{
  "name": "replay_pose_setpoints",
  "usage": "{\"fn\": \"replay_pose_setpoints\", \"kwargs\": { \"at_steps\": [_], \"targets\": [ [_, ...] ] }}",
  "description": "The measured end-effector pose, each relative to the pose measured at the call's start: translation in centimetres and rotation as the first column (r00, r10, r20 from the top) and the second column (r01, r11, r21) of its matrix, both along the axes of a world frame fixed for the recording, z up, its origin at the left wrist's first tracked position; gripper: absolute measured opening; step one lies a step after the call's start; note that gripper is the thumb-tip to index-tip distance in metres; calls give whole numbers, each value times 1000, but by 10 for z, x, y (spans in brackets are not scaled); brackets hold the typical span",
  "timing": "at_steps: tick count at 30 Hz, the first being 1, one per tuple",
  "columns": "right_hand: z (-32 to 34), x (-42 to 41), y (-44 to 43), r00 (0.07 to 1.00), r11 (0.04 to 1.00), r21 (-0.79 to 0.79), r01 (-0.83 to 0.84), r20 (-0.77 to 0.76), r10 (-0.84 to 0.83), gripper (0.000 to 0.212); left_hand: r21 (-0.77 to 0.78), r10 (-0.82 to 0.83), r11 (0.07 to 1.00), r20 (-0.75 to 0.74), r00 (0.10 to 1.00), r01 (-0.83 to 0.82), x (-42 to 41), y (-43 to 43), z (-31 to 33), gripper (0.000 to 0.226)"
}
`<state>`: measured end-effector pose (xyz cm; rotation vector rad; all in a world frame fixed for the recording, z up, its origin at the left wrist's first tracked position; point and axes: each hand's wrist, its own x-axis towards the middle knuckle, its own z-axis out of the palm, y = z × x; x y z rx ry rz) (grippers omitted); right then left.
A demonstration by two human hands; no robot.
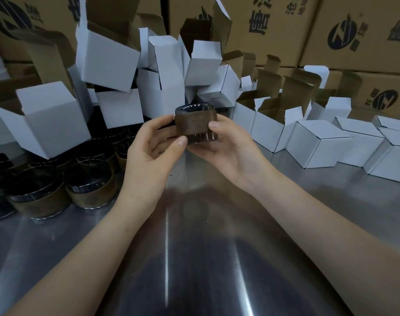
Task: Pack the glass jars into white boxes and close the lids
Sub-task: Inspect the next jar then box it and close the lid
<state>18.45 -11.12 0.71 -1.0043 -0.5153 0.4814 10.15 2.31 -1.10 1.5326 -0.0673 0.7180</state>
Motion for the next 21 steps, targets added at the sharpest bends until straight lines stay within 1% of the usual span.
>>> {"fn": "replay_pose_setpoints", "kwargs": {
  "at_steps": [2, 4, 8, 10, 12, 15, 18, 21],
  "targets": [
    [1, 0, 0, 998, 999, 35, -31, -48, 32, 53, -24, 3, 1000, -20, 1000, -4, 1, 0, 0, 49],
    [1, 0, 0, 996, 997, 38, -62, -64, 65, 51, -39, 3, 999, -51, 999, -5, 1, -1, 0, 56],
    [0, -2, 0, 989, 991, -29, -131, -66, 129, 48, -32, -62, 998, -81, 995, 60, 0, -1, 1, 44],
    [0, -2, 0, 989, 989, -43, -140, -50, 138, 42, -42, -69, 997, -70, 995, 66, -1, -3, 2, 44],
    [0, -1, 0, 991, 991, -49, -127, -43, 125, 37, -47, -52, 998, -55, 997, 49, -3, -4, 3, 46],
    [-2, 0, 1, 997, 993, -97, -73, -23, 71, 35, -67, -43, 997, -25, 999, 42, -3, -4, 4, 40],
    [-4, 1, 1, 1000, 988, -150, -28, 3, 29, 39, -75, -15, 997, -14, 1000, 14, -2, -2, 3, 51],
    [-4, 2, -1, 999, 984, -180, -18, 44, 27, 50, 15, 34, 999, -20, 999, -34, -1, -1, 3, 64]
  ]
}}
